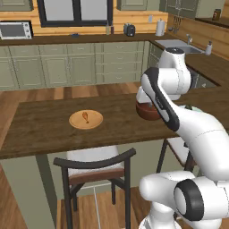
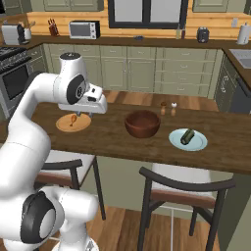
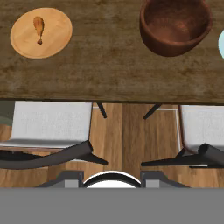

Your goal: Pick the chicken drumstick and cucumber from their plates and place them in the bowl. Then put the bowl in the fridge.

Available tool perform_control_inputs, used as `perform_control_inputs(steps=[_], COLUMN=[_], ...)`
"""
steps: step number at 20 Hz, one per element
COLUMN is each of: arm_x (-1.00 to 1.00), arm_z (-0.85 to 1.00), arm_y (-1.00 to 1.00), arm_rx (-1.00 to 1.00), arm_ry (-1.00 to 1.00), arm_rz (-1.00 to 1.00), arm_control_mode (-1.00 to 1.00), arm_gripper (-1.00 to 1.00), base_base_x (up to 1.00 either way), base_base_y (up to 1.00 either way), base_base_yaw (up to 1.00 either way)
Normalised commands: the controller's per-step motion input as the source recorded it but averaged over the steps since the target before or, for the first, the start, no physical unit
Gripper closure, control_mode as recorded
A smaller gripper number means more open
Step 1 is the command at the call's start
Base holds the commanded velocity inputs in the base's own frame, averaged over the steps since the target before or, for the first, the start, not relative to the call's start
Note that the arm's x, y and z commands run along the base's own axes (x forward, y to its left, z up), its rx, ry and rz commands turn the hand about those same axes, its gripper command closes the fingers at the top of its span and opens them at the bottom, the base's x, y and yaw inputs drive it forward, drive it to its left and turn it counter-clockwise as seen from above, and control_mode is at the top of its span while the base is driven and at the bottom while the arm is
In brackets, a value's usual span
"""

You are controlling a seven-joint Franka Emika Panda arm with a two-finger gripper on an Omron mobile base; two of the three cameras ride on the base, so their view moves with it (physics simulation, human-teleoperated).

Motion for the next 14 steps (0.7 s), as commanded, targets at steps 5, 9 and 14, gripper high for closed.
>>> perform_control_inputs(steps=[5,9,14], arm_x=[0.00,0.00,0.00], arm_z=[0.00,0.00,0.00], arm_y=[0.00,0.00,0.00], arm_rx=[0.00,0.00,0.00], arm_ry=[0.00,0.00,0.00], arm_rz=[0.00,0.00,0.00], arm_control_mode=[1.00,1.00,1.00], arm_gripper=[-1.00,-1.00,-1.00], base_base_x=[0.04,0.07,0.44], base_base_y=[-0.08,-0.62,-0.49], base_base_yaw=[0.00,0.00,0.00])
